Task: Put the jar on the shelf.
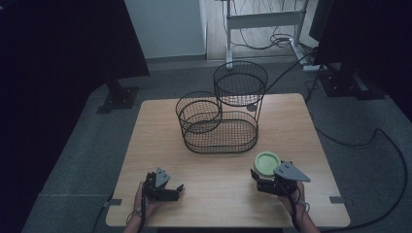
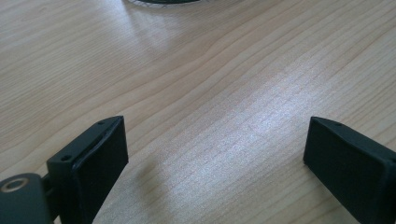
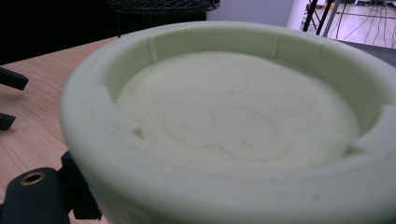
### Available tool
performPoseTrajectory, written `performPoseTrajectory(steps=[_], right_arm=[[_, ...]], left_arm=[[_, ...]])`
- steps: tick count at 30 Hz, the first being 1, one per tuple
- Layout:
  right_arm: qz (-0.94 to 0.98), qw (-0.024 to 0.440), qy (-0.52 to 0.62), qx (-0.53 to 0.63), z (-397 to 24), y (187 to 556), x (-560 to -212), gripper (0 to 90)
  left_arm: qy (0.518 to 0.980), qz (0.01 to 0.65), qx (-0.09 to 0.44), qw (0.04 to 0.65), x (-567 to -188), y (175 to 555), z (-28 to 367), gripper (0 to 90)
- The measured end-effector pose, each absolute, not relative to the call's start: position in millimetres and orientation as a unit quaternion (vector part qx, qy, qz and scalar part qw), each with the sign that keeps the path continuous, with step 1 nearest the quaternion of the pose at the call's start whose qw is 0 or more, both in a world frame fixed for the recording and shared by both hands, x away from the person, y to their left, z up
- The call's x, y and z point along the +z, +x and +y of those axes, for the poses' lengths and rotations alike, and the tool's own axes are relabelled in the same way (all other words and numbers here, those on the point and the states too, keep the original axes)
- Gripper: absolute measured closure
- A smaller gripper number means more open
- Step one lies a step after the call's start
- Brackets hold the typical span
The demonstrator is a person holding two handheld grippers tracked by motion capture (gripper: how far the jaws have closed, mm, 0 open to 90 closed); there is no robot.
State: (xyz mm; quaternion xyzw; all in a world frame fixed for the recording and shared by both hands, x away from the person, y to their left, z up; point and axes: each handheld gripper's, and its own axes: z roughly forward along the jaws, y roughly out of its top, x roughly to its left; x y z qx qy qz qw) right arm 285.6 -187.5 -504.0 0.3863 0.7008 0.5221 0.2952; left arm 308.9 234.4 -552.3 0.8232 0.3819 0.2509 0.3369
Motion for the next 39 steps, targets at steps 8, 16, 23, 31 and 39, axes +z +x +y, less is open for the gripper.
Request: performPoseTrajectory(steps=[8, 16, 23, 31, 39], right_arm=[[0.697, 0.297, 0.383, 0.528, -185, 287, -498, 11.4], [0.697, 0.299, 0.379, 0.530, -181, 287, -492, 11.4], [0.696, 0.299, 0.380, 0.531, -180, 290, -488, 11.4], [0.693, 0.306, 0.375, 0.535, -178, 293, -477, 11.4], [0.688, 0.308, 0.375, 0.540, -179, 295, -471, 11.4]], left_arm=[[0.824, 0.383, 0.249, 0.336, -552, 309, 234, 6.2], [0.824, 0.382, 0.250, 0.336, -552, 309, 234, 6.2], [0.823, 0.383, 0.250, 0.337, -552, 309, 235, 6.2], [0.824, 0.381, 0.251, 0.335, -552, 309, 234, 6.2], [0.823, 0.382, 0.252, 0.336, -552, 309, 234, 6.2]])
